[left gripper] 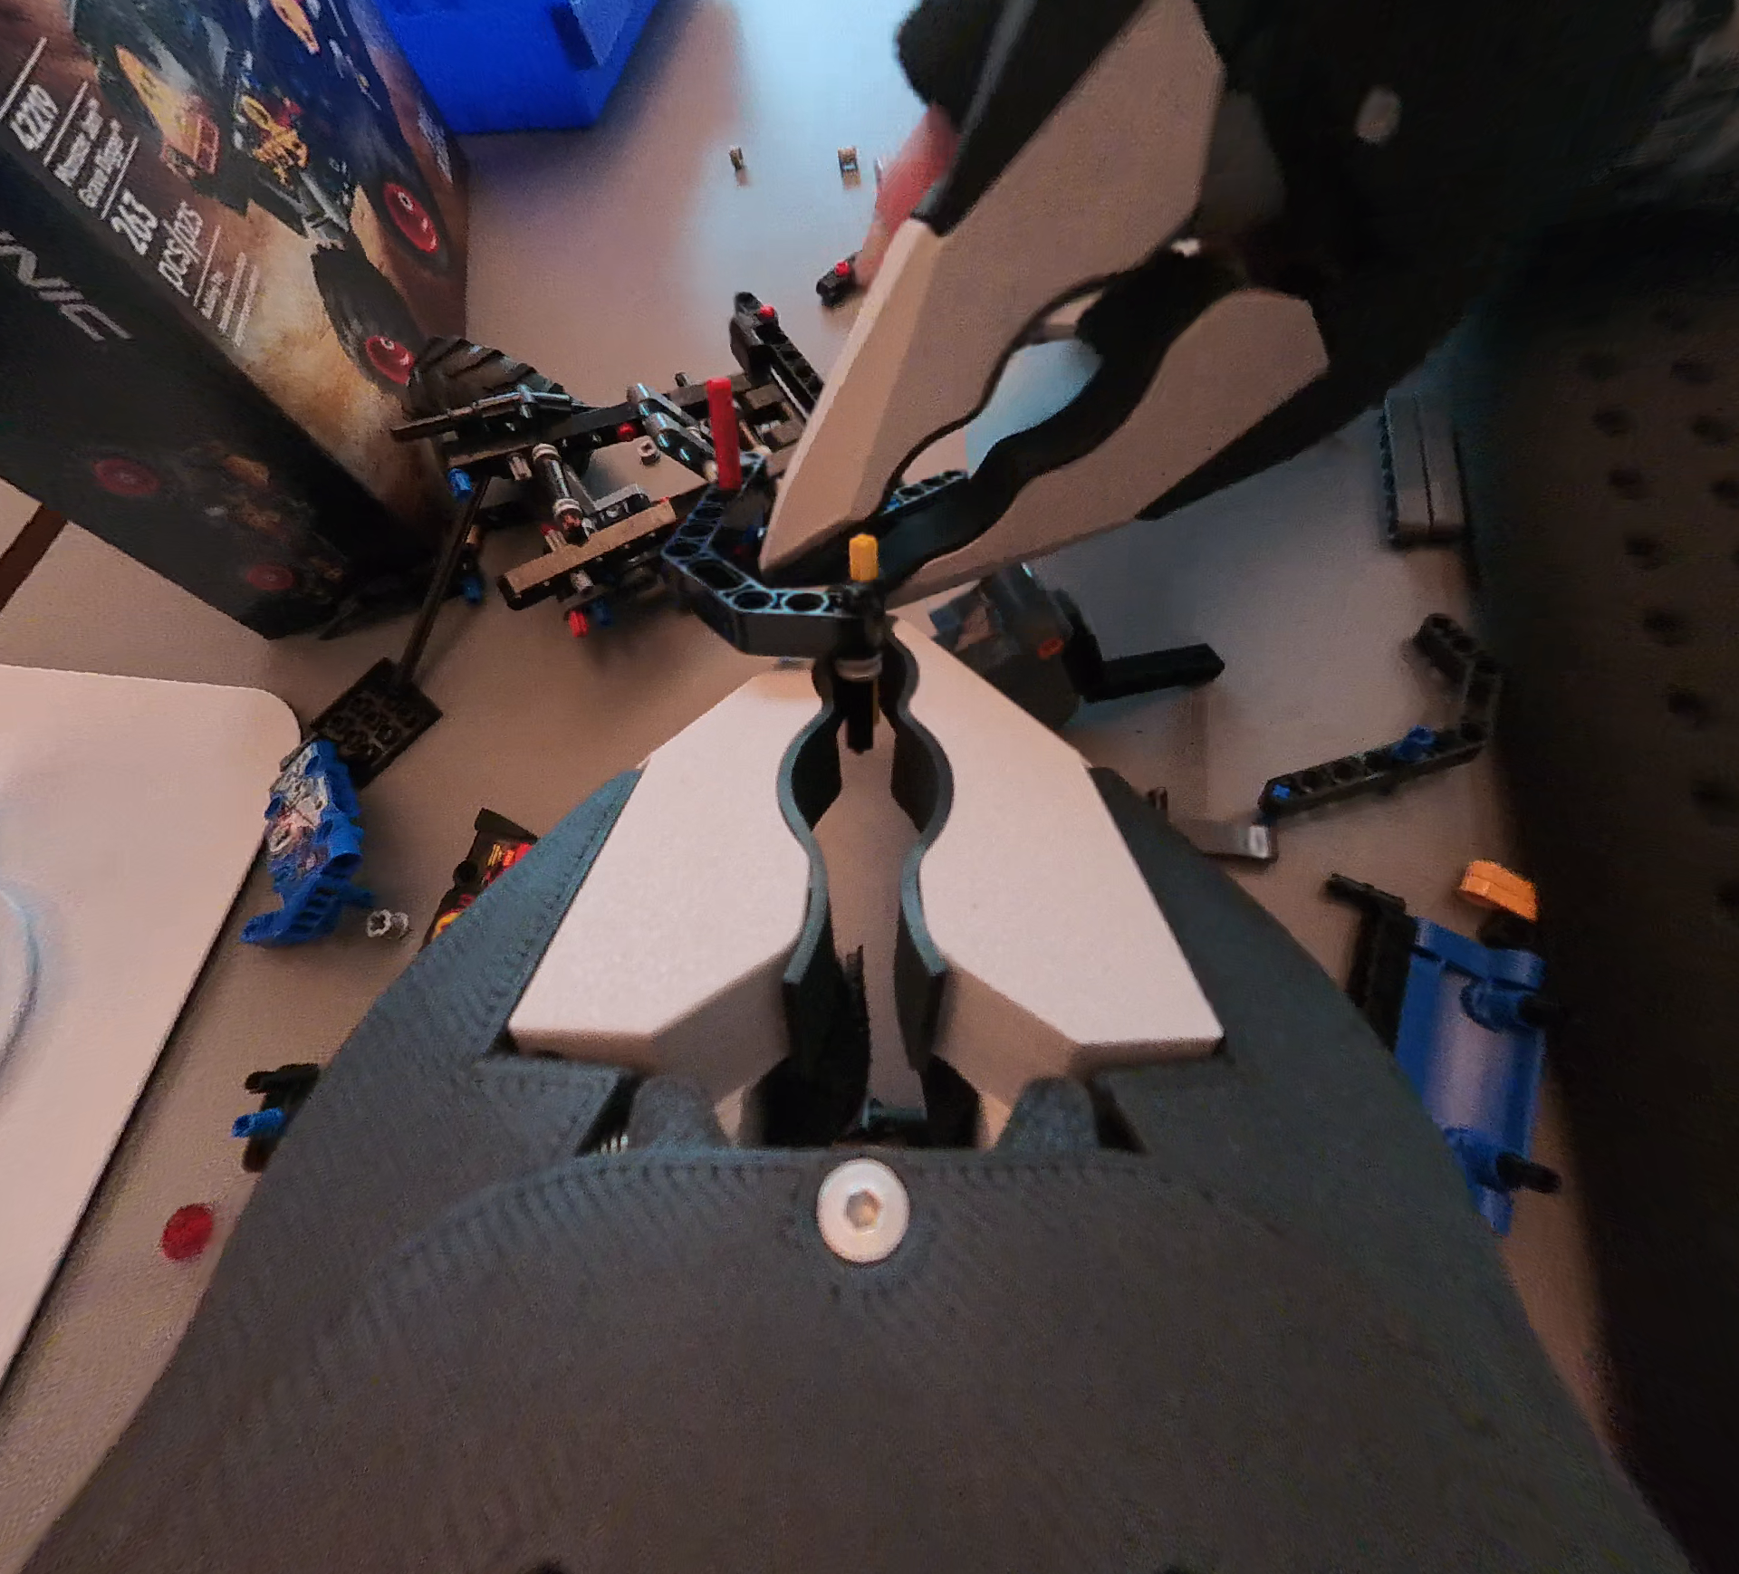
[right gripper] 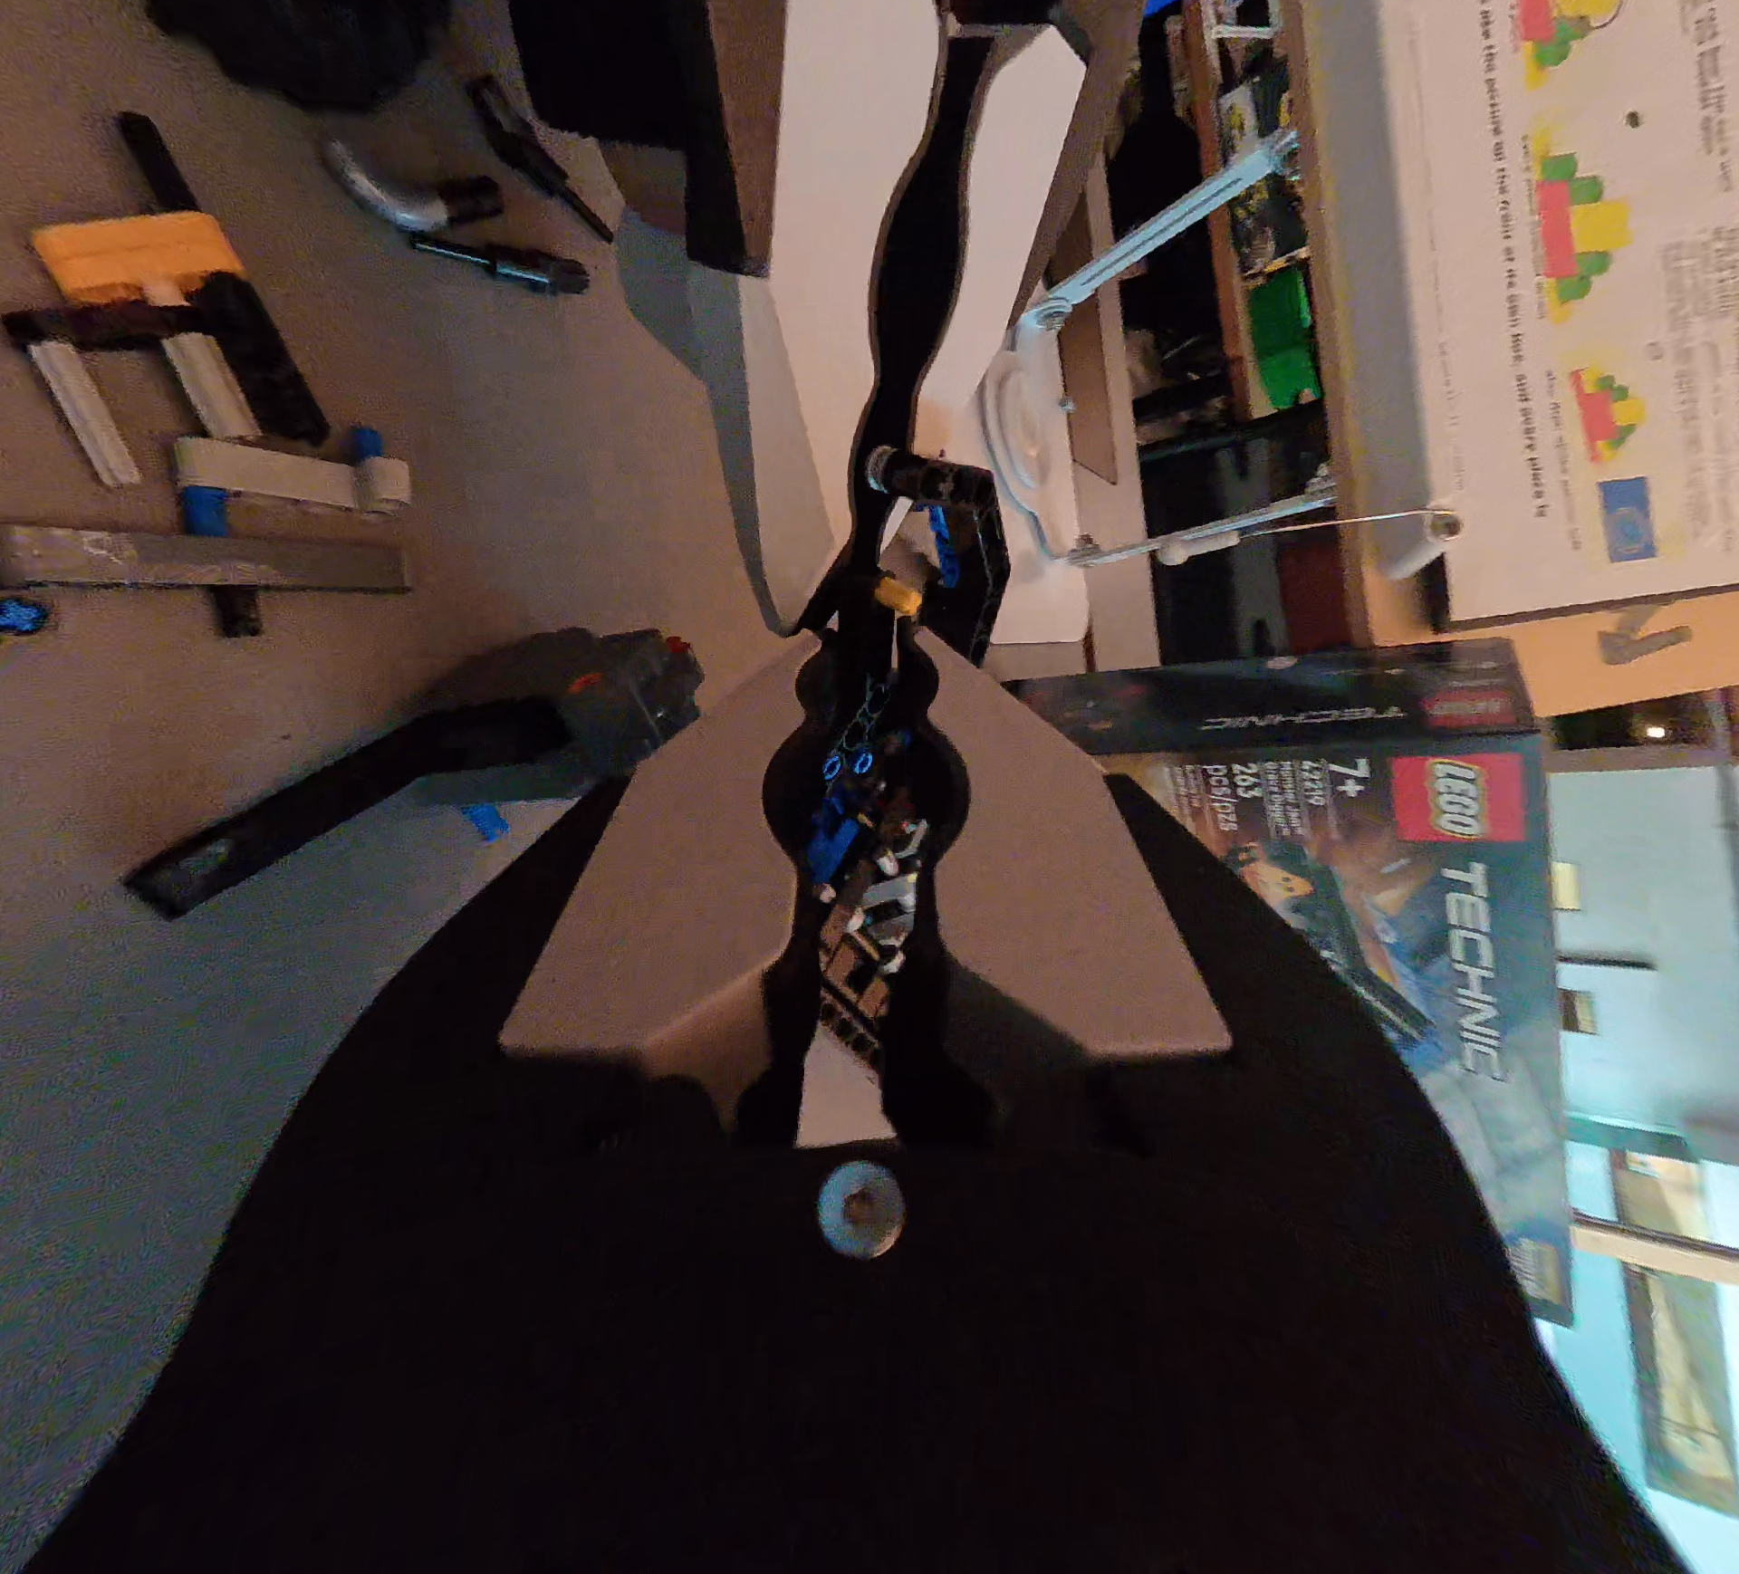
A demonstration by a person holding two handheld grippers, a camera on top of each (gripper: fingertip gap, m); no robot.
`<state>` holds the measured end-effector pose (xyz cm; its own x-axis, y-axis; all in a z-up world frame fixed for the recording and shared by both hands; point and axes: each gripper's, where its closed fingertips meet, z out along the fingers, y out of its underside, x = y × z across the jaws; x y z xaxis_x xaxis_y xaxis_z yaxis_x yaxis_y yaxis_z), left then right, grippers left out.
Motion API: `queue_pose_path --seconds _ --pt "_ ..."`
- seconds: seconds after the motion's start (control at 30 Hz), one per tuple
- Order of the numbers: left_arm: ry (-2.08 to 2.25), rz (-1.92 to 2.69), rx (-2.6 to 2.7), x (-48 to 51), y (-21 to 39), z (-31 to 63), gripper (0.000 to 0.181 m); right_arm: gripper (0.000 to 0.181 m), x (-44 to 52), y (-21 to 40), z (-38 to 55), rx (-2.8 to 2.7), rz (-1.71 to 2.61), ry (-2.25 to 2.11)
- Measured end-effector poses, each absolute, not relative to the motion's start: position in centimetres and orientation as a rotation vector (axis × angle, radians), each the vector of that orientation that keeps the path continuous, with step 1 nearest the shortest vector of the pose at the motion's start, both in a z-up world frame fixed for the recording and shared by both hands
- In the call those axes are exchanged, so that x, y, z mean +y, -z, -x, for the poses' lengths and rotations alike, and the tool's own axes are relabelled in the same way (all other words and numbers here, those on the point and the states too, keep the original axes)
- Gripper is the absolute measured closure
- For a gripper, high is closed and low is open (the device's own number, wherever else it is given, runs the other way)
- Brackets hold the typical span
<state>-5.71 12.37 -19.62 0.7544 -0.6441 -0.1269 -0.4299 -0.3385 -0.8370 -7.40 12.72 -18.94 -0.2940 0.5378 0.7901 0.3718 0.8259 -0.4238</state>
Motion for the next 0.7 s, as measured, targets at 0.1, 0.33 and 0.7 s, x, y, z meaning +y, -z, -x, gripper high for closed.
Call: queue_pose_path --seconds 0.1,0.33,0.7 --pt "0.386 1.987 0.705 12.6 18.8 5.8 0.179 0.166 13.1 17.8 7.6 -1.82 0.576 -0.013" --pt "0.666 1.997 0.525 12.7 18.6 5.1 0.181 0.177 13.6 17.8 7.5 -1.781 0.603 0.02" --pt "0.44 2.068 0.787 11.8 21.1 1.9 0.179 0.177 17.8 14.0 6.7 -1.528 1.146 -0.708"
